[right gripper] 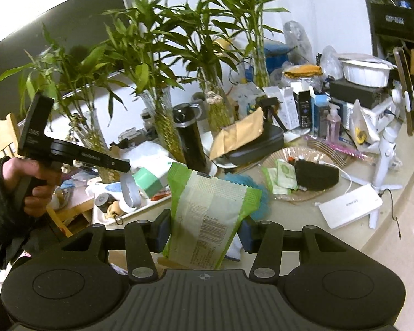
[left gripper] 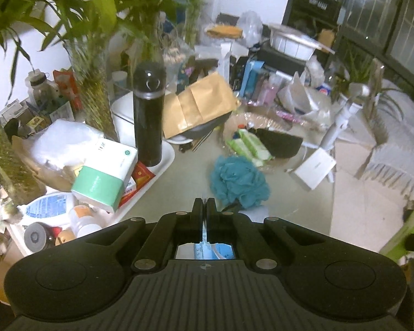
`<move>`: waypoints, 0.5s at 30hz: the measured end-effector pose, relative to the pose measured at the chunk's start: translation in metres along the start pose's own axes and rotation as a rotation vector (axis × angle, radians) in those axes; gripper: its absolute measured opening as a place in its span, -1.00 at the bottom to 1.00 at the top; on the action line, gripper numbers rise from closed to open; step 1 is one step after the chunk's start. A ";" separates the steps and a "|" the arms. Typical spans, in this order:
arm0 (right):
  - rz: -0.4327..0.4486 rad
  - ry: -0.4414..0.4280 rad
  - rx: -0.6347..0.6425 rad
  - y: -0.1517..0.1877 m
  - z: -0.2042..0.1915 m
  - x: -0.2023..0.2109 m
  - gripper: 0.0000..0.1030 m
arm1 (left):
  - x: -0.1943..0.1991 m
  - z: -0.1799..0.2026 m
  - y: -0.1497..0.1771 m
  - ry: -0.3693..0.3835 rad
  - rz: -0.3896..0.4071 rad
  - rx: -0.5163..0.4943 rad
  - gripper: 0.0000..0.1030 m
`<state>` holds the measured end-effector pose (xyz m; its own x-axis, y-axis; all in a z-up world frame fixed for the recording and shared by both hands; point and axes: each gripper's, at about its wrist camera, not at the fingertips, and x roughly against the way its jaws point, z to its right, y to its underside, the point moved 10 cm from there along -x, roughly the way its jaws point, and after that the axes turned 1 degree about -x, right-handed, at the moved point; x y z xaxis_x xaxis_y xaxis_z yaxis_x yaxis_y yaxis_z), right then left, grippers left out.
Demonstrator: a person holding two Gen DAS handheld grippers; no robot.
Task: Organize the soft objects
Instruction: 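Lower the green packet into the box and open the right tool while the left tool moves over the box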
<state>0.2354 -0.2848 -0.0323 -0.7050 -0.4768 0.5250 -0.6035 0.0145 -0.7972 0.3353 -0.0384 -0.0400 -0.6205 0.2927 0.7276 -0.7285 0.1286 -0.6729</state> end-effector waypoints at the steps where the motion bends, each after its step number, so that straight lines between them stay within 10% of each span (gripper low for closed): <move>1: 0.003 -0.003 0.003 0.000 -0.002 0.002 0.02 | 0.005 0.001 0.001 0.007 0.006 0.000 -0.95; 15: 0.022 -0.041 0.028 0.008 -0.027 0.027 0.02 | 0.051 0.041 0.056 0.140 -0.002 -0.015 -0.95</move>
<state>0.2013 -0.2739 -0.0165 -0.7021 -0.5121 0.4948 -0.5767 0.0013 -0.8170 0.2512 -0.0550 -0.0350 -0.5714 0.4218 0.7039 -0.7246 0.1432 -0.6741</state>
